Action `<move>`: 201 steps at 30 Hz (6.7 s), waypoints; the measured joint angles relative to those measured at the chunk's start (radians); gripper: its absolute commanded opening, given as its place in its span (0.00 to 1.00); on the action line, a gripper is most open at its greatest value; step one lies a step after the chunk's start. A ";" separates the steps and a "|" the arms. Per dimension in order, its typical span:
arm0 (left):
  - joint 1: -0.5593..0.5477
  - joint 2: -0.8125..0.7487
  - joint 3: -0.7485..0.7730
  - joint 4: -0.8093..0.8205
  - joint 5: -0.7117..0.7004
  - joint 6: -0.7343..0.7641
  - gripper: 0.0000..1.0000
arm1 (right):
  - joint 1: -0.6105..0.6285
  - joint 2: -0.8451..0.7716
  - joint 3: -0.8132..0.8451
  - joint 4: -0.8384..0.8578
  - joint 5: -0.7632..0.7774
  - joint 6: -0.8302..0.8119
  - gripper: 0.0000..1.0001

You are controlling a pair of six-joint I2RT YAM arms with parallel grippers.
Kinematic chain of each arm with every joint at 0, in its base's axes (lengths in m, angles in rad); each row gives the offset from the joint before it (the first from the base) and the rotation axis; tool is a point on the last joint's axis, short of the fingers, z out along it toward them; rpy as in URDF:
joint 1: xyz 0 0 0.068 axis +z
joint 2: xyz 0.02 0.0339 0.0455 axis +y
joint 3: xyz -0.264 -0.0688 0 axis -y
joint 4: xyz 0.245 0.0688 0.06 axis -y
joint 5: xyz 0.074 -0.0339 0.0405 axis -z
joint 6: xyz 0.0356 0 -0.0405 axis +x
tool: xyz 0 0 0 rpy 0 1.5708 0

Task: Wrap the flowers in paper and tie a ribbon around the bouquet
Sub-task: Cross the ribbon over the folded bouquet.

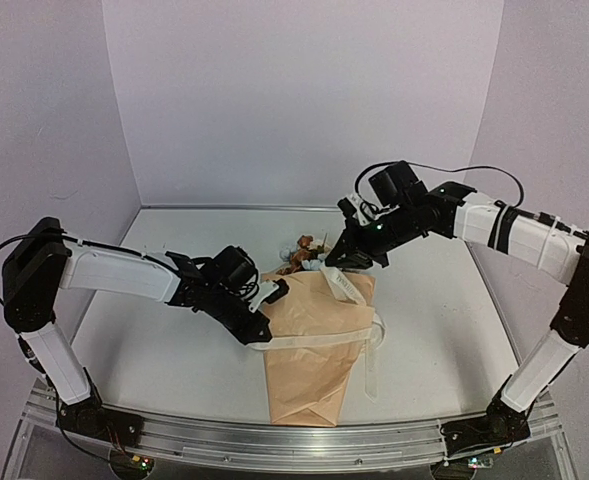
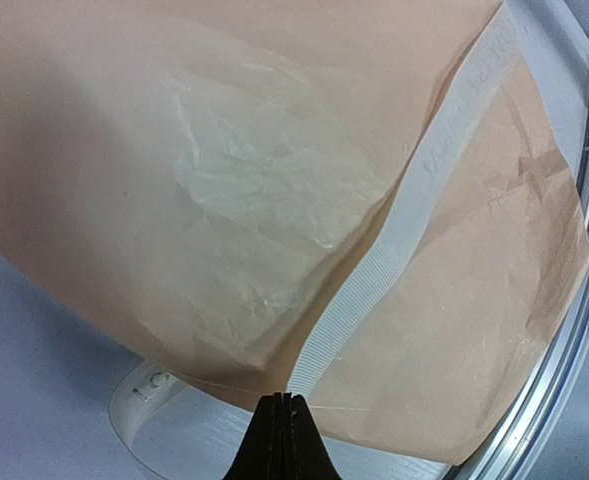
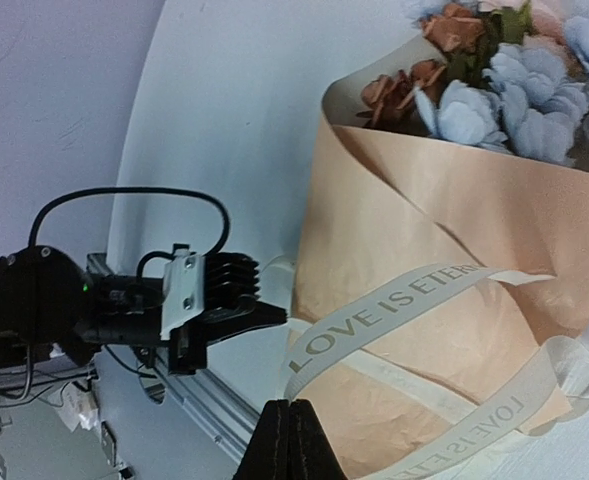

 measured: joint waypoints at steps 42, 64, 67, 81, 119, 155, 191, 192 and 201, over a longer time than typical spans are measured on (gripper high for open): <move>0.126 0.024 0.071 0.275 0.175 -0.108 0.00 | 0.081 0.238 -0.121 -0.196 -0.052 -0.046 0.00; 0.126 -0.021 0.066 0.270 0.136 -0.108 0.00 | 0.178 0.216 -0.117 -0.271 0.232 -0.108 0.00; 0.126 -0.021 0.066 0.271 0.132 -0.108 0.00 | 0.185 0.194 -0.132 -0.292 0.237 -0.120 0.00; 0.126 -0.020 0.044 0.243 0.224 -0.106 0.00 | 0.193 0.230 -0.025 -0.278 0.363 -0.108 0.00; 0.115 -0.072 -0.075 0.207 0.123 -0.243 0.26 | 0.248 0.369 0.085 -0.151 0.576 -0.069 0.00; 0.272 -0.060 -0.160 0.118 -0.012 -0.822 0.56 | 0.304 0.526 0.317 -0.235 0.509 -0.083 0.00; 0.269 0.114 -0.106 0.355 -0.026 -1.316 0.52 | 0.156 -0.005 -0.027 -0.263 0.305 -0.297 0.72; 0.264 0.117 -0.103 0.358 -0.027 -1.325 0.50 | 0.149 -0.018 -0.046 -0.263 0.309 -0.296 0.72; 0.229 0.147 -0.084 0.364 -0.035 -1.389 0.26 | 0.090 -0.119 -0.216 -0.255 0.346 -0.274 0.72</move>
